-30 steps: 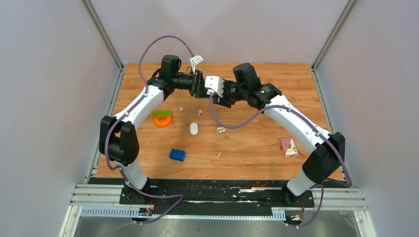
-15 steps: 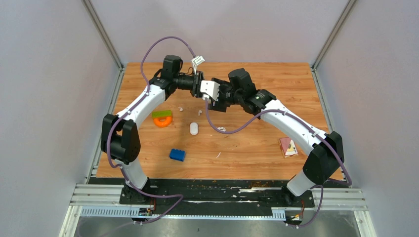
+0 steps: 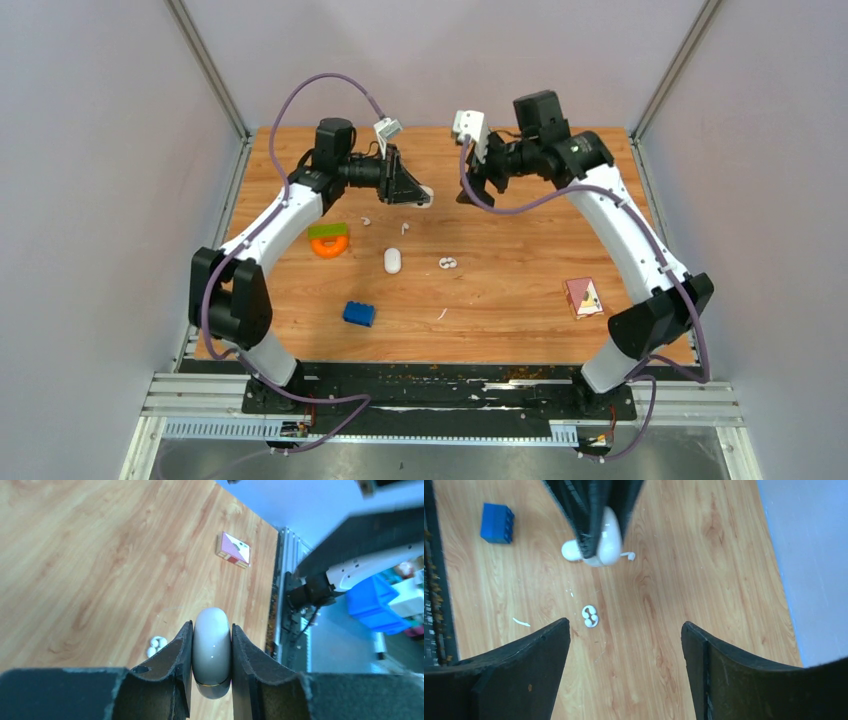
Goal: Insert the wireless bluetooth earbuds into the charging case
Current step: Pick up the charging case at the center of the board, then open the charging case.
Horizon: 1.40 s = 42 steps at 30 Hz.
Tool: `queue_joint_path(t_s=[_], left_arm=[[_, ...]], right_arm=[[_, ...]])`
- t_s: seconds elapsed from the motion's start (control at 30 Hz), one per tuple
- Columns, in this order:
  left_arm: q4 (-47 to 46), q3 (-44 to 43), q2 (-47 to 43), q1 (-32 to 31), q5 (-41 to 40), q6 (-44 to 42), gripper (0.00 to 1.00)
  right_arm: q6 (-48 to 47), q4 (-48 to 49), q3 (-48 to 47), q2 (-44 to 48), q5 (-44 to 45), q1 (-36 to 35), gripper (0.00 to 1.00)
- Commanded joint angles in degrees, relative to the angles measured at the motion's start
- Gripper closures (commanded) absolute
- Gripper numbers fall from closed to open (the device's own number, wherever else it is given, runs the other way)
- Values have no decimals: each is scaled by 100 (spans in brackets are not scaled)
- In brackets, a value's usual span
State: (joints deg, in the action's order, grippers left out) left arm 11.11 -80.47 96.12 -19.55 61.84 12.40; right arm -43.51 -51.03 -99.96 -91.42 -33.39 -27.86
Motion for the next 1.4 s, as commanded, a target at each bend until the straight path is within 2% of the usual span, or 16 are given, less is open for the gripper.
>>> queue_joint_path(t_s=[0.0, 0.07, 0.13, 0.27, 0.37, 0.47, 0.53, 0.63, 0.73, 0.83, 1.0, 1.13, 1.37], left_arm=[[-1661, 724, -995, -9, 30, -407, 88], [-2506, 1136, -1241, -48, -114, -200, 86], [-3469, 1429, -1357, -106, -302, 211, 85], [-4487, 1537, -1216, -172, -518, 1213, 84], [-5094, 1451, -944, -172, -361, 2120, 84], [-4982, 1026, -523, -155, 19, 2653, 88], [-4713, 773, -314, -118, 167, 2807, 88], [-4508, 458, -69, -36, 384, 3122, 88], [-4557, 221, 150, 27, 597, 3588, 88], [-4865, 181, 266, 39, 685, 3996, 88], [-5335, 136, 433, 39, 763, 4513, 87], [-5332, 215, 399, 39, 738, 4504, 87], [-5200, 194, 425, 42, 722, 4429, 86]], right_arm=[[-417, -2257, -1217, -732, -1350, 270, 24], [-567, -2527, -1414, -941, -1460, 273, 30], [-385, -2359, -1413, -992, -1562, 265, 31], [193, -1888, -1388, -987, -1601, 186, 30], [533, -1589, -1368, -995, -1458, 176, 29], [736, -890, -1083, -819, -739, 133, 28], [612, -147, -584, -360, -451, 117, 26], [118, 1506, 480, 386, 209, -61, 20], [-613, 2468, 1311, 825, 670, -276, 16], [-892, 2663, 1396, 842, 699, -400, 15], [-779, 2735, 1172, 621, 673, -533, 16], [-924, 2607, 1004, 495, 586, -618, 17], [-1609, 2361, 1000, 496, 608, -762, 28]])
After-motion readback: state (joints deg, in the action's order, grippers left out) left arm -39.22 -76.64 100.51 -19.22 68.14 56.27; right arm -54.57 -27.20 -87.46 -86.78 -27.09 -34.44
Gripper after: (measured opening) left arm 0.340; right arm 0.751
